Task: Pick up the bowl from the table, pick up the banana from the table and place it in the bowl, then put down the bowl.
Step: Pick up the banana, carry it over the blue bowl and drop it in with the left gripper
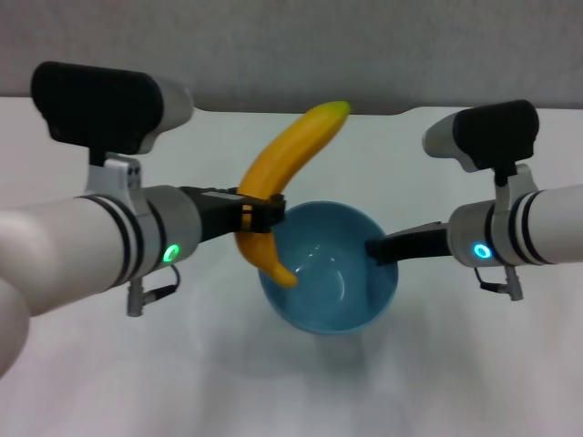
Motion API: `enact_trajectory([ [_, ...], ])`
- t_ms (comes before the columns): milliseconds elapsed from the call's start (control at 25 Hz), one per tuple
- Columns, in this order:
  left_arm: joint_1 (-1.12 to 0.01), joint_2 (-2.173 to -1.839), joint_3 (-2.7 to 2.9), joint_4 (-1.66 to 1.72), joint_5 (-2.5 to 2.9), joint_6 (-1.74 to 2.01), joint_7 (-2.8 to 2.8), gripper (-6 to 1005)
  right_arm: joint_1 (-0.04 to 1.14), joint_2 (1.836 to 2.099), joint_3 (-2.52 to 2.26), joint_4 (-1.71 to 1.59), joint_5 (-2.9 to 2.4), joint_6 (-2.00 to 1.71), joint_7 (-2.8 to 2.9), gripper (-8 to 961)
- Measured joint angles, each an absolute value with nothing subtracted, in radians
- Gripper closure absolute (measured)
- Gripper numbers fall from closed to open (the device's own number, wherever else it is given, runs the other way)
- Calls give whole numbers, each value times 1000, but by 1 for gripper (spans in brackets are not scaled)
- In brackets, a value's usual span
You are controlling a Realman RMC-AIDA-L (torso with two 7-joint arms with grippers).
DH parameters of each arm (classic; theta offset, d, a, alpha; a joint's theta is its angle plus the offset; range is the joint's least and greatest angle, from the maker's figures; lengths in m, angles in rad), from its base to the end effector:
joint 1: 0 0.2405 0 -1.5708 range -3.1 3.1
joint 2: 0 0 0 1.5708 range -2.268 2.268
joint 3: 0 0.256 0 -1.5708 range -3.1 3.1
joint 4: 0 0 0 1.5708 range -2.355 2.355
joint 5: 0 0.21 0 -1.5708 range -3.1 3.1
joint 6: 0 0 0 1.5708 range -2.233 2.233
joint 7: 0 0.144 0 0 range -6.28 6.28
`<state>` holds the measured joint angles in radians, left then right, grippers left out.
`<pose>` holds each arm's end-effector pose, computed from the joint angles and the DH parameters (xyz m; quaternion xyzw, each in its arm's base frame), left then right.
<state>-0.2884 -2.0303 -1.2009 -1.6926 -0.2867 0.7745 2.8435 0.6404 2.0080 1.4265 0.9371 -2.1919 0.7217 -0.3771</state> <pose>-0.1263 0.3402 -0.0269 -0.8284 -0.3910 -0.1160 0.3839 0.1928 0.4057 -0.0650 -0.8652 0.4202 0.0325 0.2717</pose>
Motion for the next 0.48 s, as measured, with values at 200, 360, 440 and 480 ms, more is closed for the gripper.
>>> enact_trajectory([
  [200, -313, -2031, -1193, -1657, -329, 755, 2843, 482, 658, 2008, 1406, 929, -2160, 713, -379, 875],
  [360, -321, -2031, -1187, -1630, -342, 738, 2843, 482, 660, 2008, 1396, 931, -2124, 703, -397, 874],
  [440, -326, -2031, -1183, -1618, -353, 731, 2843, 482, 660, 2008, 1394, 934, -2117, 702, -401, 873],
  [480, -328, -2031, -1182, -1609, -362, 726, 2842, 483, 660, 2008, 1394, 934, -2116, 702, -401, 872],
])
